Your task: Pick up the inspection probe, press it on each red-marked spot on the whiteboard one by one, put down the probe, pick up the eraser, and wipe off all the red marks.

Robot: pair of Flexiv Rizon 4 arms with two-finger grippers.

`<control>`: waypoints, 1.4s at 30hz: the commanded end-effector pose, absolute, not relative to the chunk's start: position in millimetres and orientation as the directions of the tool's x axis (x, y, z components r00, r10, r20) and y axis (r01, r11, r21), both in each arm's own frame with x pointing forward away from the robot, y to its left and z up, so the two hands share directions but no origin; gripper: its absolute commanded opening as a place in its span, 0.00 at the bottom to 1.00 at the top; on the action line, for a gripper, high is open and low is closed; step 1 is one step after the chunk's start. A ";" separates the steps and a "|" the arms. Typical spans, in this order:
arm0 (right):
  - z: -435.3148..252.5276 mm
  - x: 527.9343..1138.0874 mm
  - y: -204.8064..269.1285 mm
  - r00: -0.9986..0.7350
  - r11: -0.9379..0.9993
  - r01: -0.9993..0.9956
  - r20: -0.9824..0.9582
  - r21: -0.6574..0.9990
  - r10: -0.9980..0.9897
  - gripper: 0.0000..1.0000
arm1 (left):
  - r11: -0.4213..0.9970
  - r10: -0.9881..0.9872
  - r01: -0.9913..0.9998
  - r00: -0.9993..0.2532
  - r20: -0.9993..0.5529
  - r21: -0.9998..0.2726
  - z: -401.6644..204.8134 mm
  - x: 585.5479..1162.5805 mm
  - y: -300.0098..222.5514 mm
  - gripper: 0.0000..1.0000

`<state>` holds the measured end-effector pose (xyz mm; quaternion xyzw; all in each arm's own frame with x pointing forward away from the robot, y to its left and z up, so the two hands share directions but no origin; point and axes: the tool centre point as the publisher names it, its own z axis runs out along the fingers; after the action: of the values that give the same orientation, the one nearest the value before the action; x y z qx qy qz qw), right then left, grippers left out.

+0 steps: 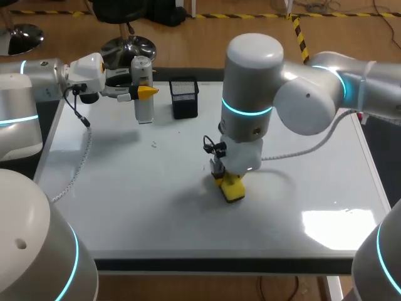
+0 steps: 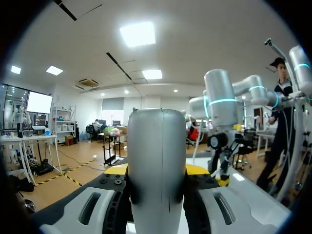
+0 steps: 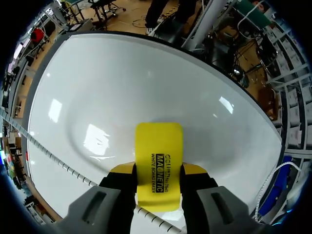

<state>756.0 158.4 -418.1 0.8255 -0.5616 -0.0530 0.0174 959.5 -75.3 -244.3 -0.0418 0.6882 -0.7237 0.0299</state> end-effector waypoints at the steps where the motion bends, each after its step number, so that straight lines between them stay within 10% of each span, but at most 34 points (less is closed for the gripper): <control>1: -426.1 757.7 164.2 0.364 -0.369 -0.924 -0.068 0.098 -0.929 0.00 | -0.050 -0.102 -0.014 -0.995 0.019 -0.999 -242.9 959.2 -75.2 0.00; 42: -444.9 732.6 84.9 0.274 -0.267 -0.944 0.006 0.194 -0.962 0.00 | -0.050 -0.102 -0.014 -0.995 0.019 -0.999 -242.9 959.2 -75.2 0.00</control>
<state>737.3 94.6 -433.4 0.7934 -0.5999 -0.0596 0.0842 959.5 -75.3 -244.3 -0.0418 0.6882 -0.7237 0.0299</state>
